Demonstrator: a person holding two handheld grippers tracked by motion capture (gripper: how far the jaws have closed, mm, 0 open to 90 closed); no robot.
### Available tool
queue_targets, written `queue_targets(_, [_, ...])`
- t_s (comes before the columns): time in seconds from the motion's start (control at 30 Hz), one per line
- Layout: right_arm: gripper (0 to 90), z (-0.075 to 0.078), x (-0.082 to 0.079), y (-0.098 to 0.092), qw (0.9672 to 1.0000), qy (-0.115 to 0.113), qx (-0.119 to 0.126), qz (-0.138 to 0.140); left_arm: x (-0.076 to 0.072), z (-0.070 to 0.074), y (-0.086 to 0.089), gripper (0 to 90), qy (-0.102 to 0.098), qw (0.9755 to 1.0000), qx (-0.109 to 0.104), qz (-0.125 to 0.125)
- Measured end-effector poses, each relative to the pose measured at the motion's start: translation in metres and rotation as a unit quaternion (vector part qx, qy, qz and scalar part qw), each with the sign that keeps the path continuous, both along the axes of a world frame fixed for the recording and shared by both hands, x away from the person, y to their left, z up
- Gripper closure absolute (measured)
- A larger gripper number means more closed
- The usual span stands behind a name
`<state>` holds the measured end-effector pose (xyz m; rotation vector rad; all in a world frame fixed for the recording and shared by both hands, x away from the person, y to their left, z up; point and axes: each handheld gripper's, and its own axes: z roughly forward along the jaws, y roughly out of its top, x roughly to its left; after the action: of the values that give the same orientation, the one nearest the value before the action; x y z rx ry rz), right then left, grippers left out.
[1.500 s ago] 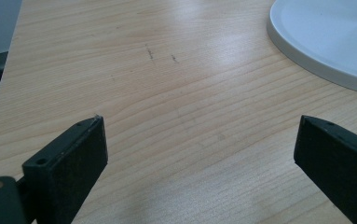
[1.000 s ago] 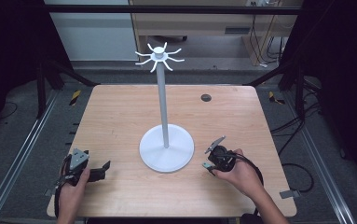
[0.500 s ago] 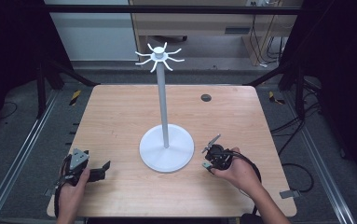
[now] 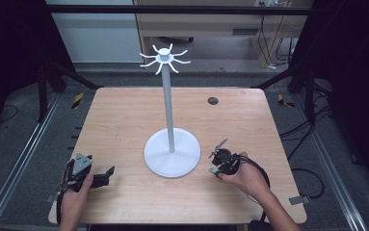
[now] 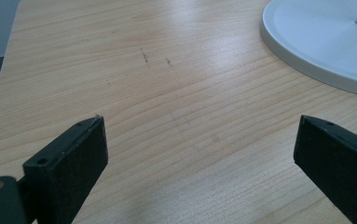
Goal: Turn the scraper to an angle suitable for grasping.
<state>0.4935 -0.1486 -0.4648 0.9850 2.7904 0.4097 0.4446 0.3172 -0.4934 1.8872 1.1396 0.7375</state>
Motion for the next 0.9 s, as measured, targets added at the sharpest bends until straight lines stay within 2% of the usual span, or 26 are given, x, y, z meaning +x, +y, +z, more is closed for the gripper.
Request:
queue_targets(0.6, [72.6,-0.0027,0.0040,0.0035,0.9997,0.017,-0.014,0.003,-0.0007,0.0003,-0.0008,2.5,-0.002,1.0000,0.001,0.000])
queue_targets(0.9, [74.1,-0.0028,0.0062,0.0029,0.9996,0.025,-0.010,0.004,-0.0008,0.0006,-0.0004,2.6,-0.002,1.0000,0.000,0.001])
